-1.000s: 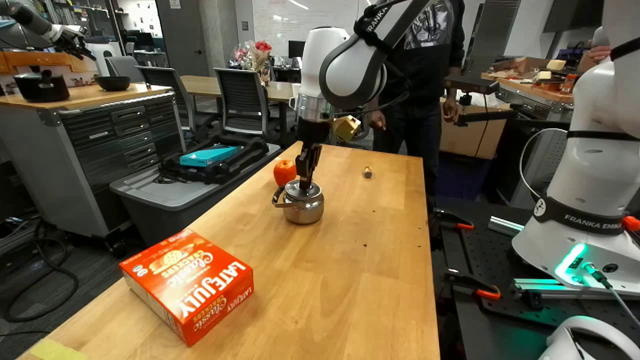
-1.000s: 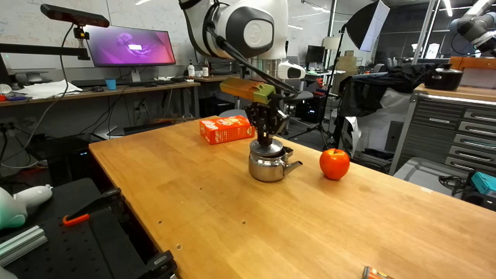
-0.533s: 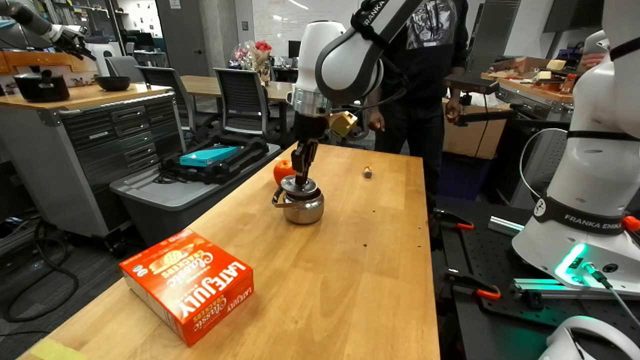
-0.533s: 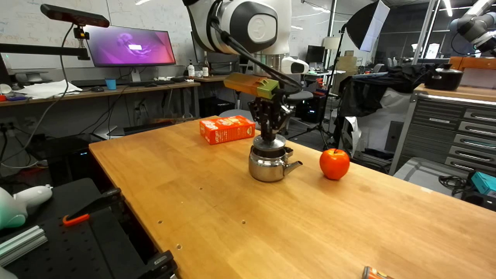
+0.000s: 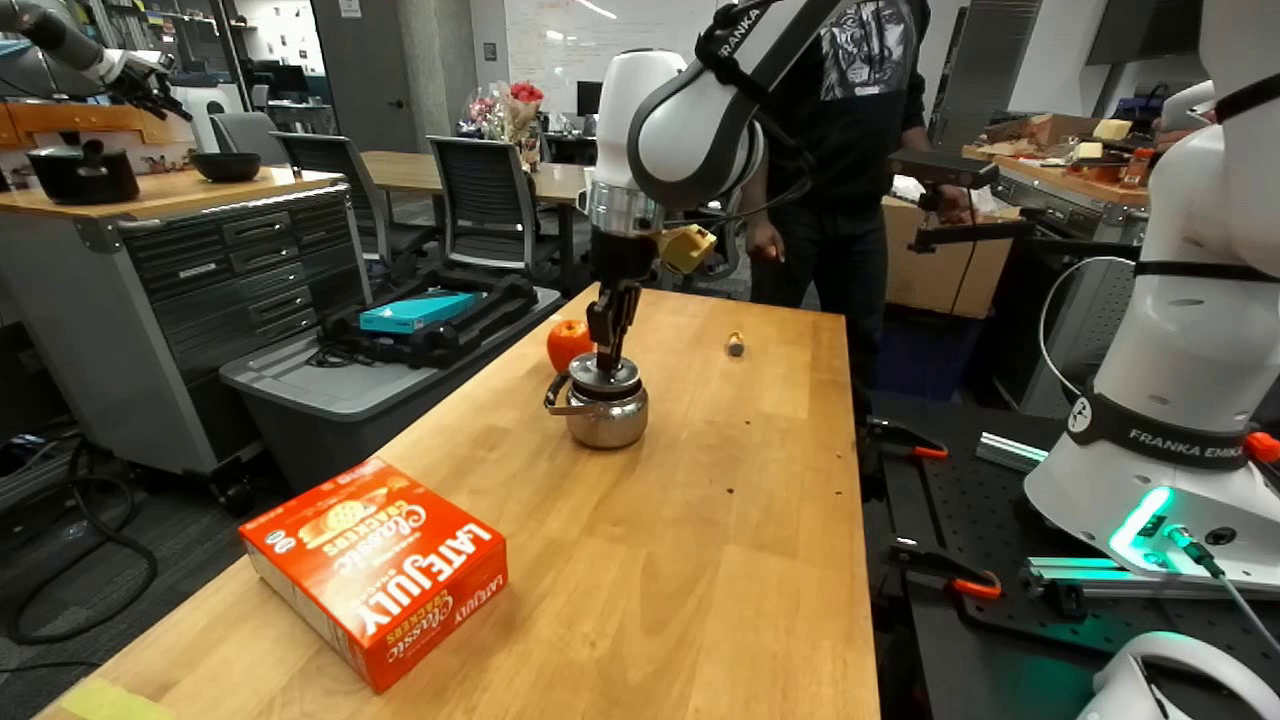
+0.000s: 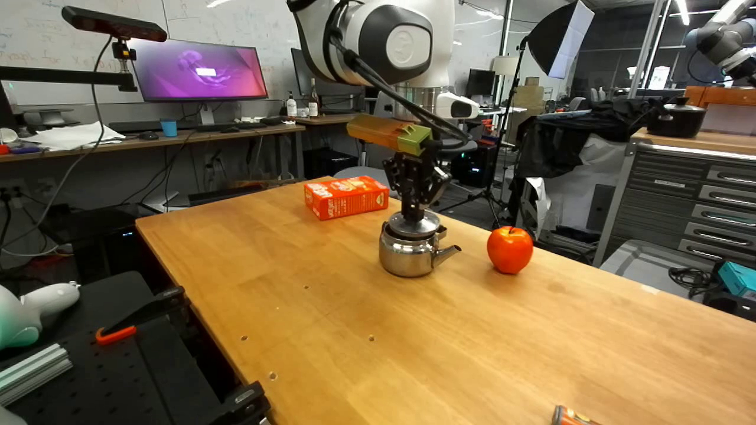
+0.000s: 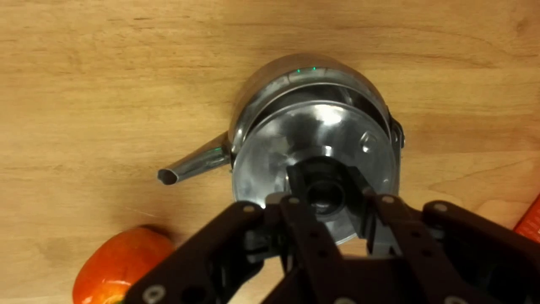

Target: Pick up the lid and put it on the kettle

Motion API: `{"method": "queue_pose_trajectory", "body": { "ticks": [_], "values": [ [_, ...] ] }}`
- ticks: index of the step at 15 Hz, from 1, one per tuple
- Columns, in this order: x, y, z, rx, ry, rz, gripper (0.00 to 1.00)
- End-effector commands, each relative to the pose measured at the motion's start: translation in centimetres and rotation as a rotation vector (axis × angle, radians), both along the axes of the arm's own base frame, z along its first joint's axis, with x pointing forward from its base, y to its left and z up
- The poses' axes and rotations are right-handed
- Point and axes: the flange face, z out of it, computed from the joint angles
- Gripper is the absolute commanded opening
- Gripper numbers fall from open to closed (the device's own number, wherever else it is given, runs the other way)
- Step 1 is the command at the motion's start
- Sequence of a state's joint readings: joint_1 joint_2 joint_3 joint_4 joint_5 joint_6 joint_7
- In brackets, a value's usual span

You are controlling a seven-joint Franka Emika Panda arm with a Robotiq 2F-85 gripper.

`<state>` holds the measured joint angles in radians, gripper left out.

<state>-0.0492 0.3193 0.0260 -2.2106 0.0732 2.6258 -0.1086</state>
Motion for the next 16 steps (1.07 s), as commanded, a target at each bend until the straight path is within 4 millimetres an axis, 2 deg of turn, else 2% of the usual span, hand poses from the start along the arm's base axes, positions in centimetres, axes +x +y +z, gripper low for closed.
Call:
{"method": "queue_pose_trajectory", "body": {
  "ticks": [1,16],
  "values": [
    [1.1,-0.1,-0.5,0.01,0.024,-0.005,0.07],
    [-0.3,0.7,-2.0,-0.014,0.05,0.019,0.07]
  ]
}}
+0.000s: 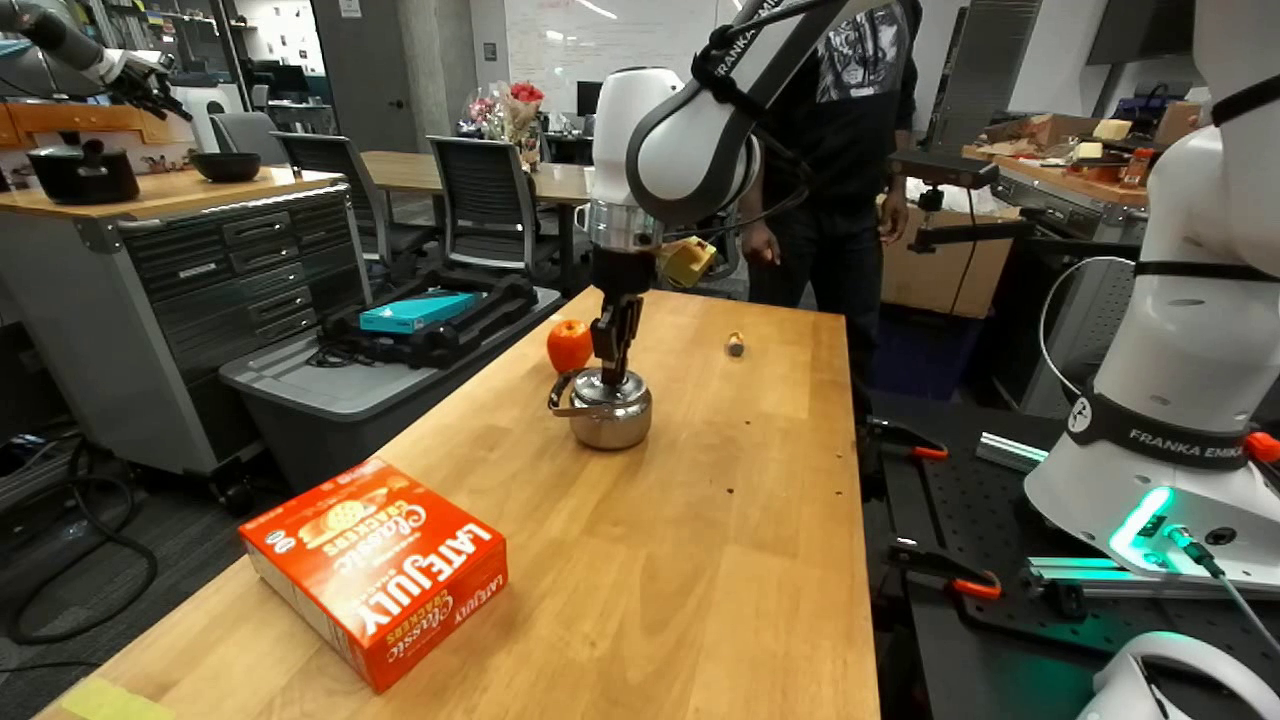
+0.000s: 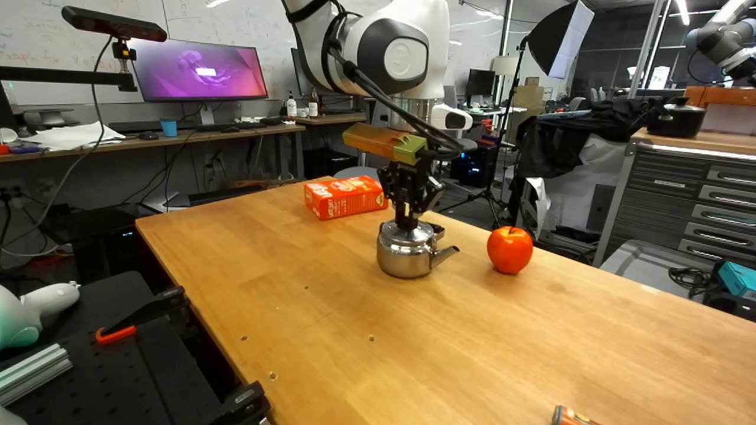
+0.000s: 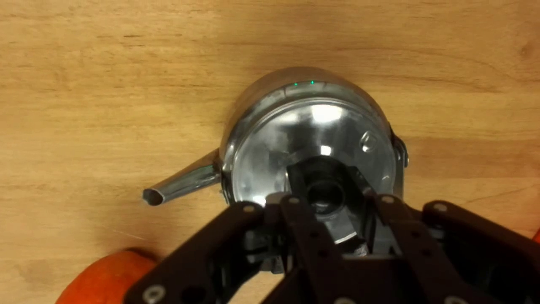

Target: Pick up the lid and put it on the kettle

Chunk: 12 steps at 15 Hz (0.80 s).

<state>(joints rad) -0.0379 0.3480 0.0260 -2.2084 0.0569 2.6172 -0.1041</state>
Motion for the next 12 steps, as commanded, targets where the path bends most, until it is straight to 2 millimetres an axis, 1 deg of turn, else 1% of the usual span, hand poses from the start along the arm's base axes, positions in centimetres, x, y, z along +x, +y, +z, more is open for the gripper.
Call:
{"method": "queue_pose_trajectory", "body": {
  "ticks": [1,2,4,5,8,10,12],
  "values": [
    [0.0,-0.1,-0.4,-0.006,0.014,-0.003,0.37],
    [-0.1,-0.1,-0.3,-0.005,0.015,-0.003,0.54],
    [-0.3,-0.1,0.0,-0.003,0.017,0.001,0.68],
    [-0.5,-0.2,0.2,-0.002,0.018,0.001,0.77],
    [-1.6,-0.5,1.4,0.003,0.012,0.007,0.98],
    [-2.6,-0.8,2.4,0.005,0.005,0.014,1.0],
    [-4.2,-1.3,3.5,0.001,-0.001,0.028,1.0]
  ]
}}
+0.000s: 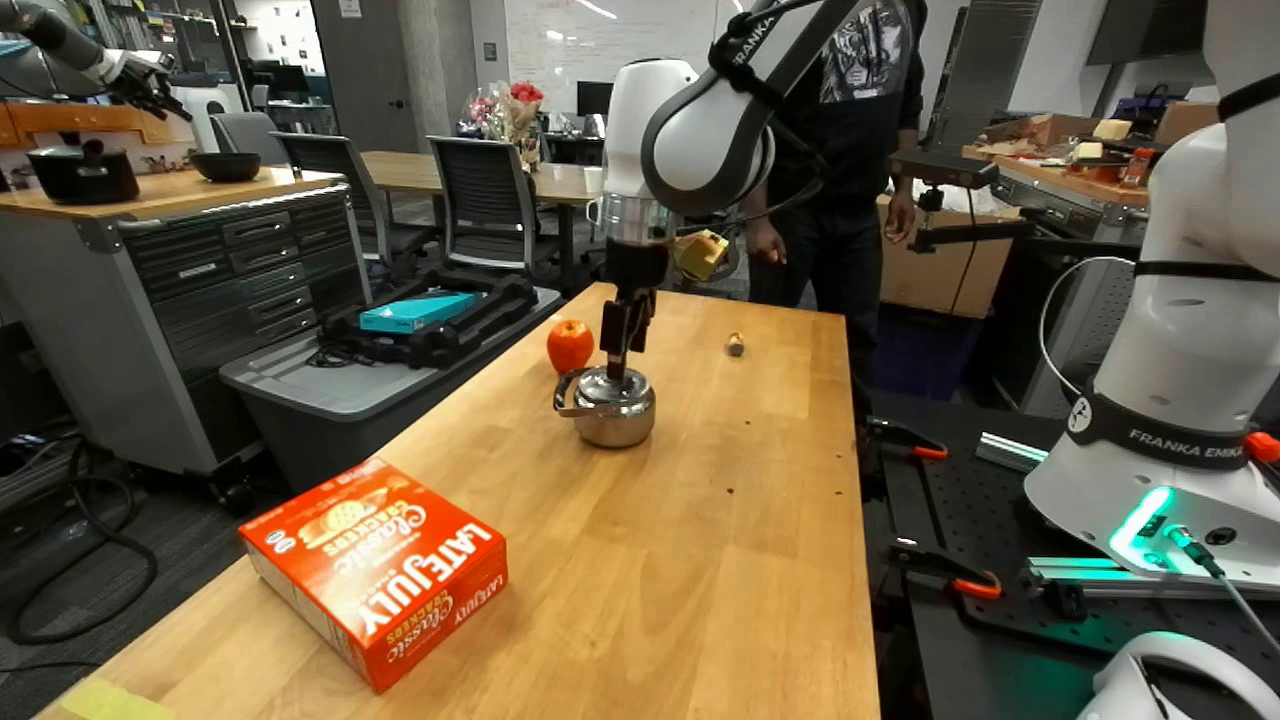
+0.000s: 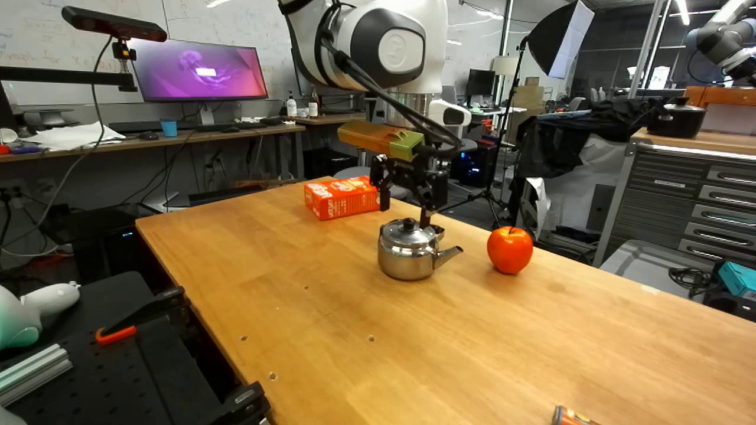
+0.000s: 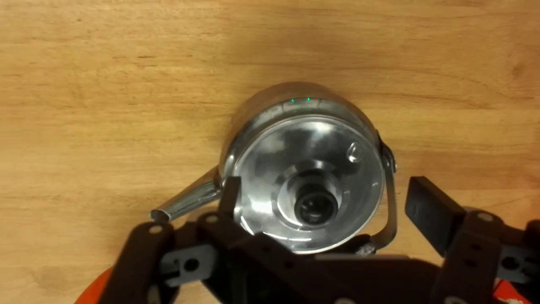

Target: Pick up the lid and put it on the kettle

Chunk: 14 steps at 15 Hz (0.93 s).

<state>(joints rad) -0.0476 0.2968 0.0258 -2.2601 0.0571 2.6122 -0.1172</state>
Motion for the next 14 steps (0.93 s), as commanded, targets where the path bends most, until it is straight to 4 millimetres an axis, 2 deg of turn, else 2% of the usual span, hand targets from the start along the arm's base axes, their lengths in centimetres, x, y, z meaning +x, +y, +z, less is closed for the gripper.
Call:
{"method": "queue_pose_trajectory", "body": {
  "ticks": [1,8,11,14],
  "values": [
    [-3.5,-1.1,3.2,-0.001,-0.01,0.029,1.0],
    [-9.8,-5.4,6.2,0.006,0.025,0.017,1.0],
    [-11.5,-6.8,6.5,0.015,0.096,0.003,1.0],
    [-12.6,-7.2,6.7,0.016,0.155,-0.011,1.0]
  ]
}}
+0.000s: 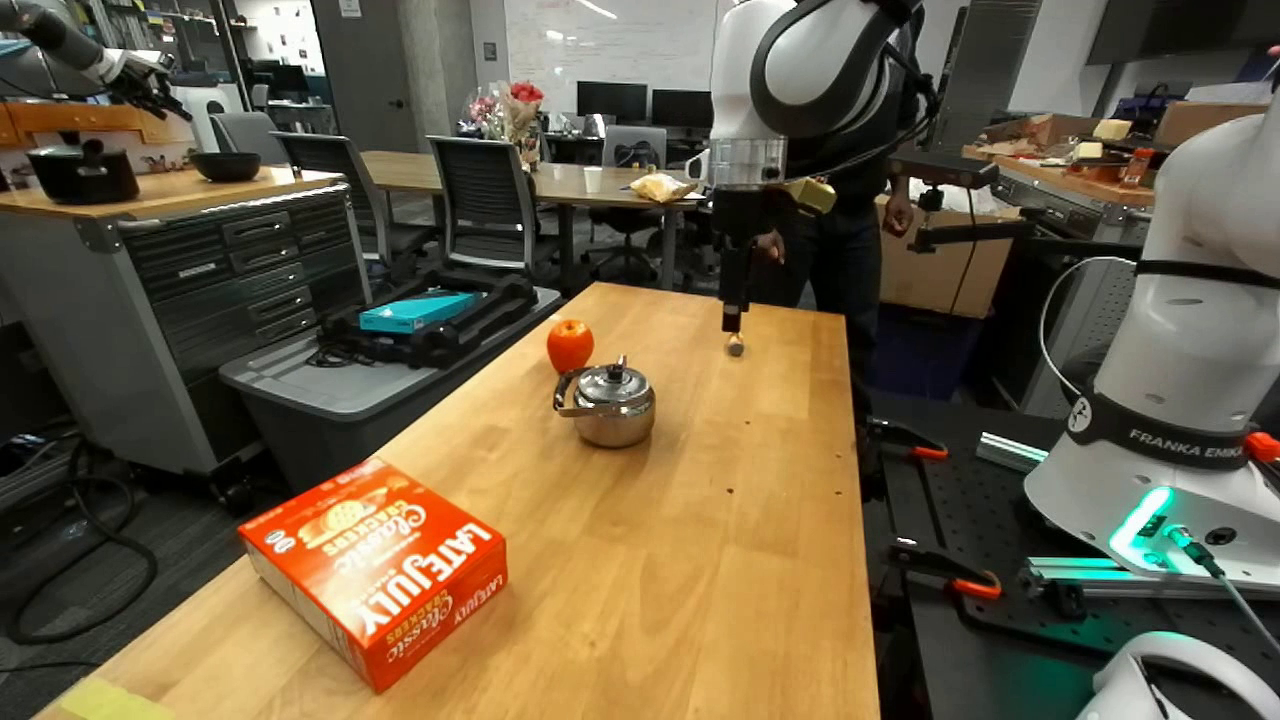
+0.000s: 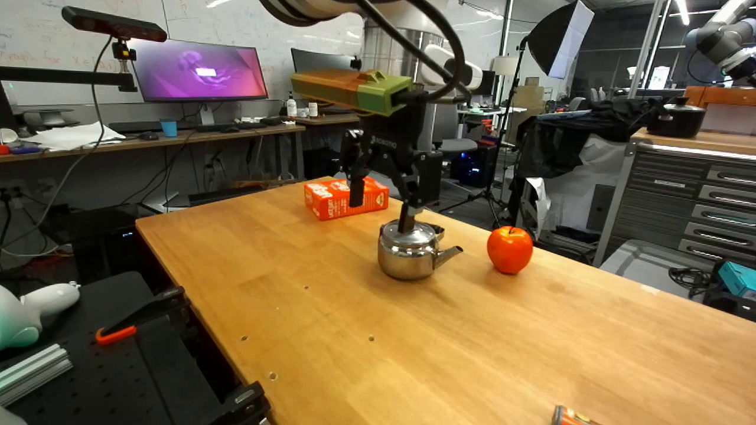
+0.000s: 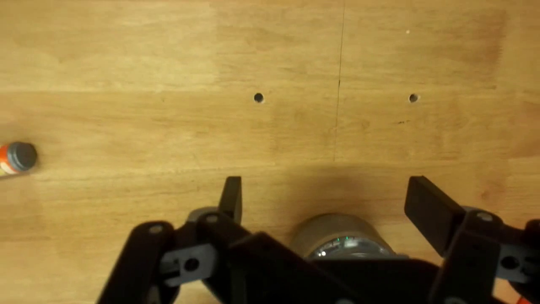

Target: Pick up the lid and put it on the kettle

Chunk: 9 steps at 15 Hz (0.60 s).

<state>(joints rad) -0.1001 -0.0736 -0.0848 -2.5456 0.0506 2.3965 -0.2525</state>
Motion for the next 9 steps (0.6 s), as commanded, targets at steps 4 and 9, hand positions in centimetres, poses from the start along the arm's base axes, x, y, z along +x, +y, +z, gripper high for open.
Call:
{"method": "queue_pose_trajectory", "body": {
  "ticks": [4,9],
  "values": [
    [-0.9,-0.3,0.3,0.007,0.036,-0.004,1.0],
    [-1.0,-0.3,0.3,0.008,0.039,-0.004,1.0]
  ]
}}
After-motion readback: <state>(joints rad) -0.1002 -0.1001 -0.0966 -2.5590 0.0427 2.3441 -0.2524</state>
